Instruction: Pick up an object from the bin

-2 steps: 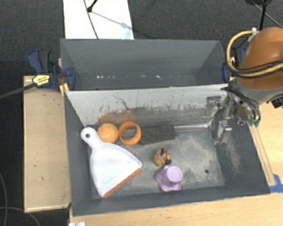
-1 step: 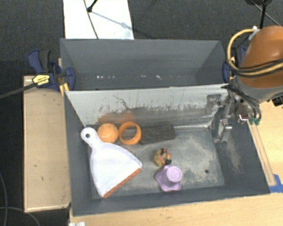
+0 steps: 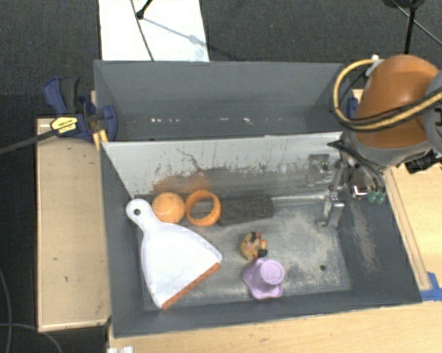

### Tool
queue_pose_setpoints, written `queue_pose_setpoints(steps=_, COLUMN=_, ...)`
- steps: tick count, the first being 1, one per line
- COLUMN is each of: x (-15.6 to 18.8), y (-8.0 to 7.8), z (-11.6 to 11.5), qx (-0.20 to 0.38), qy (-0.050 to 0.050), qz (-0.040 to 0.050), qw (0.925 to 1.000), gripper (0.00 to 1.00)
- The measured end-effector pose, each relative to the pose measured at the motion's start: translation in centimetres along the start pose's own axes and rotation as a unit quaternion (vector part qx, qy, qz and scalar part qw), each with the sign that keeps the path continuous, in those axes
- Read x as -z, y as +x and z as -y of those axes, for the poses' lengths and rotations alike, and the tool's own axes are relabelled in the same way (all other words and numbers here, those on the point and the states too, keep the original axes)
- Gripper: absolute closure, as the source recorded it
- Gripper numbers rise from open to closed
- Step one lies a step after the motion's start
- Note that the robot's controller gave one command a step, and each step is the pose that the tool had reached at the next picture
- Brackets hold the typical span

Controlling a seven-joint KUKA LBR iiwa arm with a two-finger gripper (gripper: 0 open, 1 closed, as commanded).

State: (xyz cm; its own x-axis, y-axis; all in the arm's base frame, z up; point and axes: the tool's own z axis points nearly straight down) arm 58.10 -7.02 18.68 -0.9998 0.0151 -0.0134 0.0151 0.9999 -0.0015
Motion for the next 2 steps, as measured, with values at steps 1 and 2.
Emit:
queue_pose_setpoints(steps=1, x=-5.6, y=1.2, z=-1.5, qx=0.061, qy=-0.001, qz=-0.0043, qw=0.9981, gripper=0.00)
queue_pose_setpoints(steps=2, x=-9.0, y=3.9, z=-6.1, qx=0.053, qy=-0.001, qz=-0.0048, qw=0.9986, gripper=0.00)
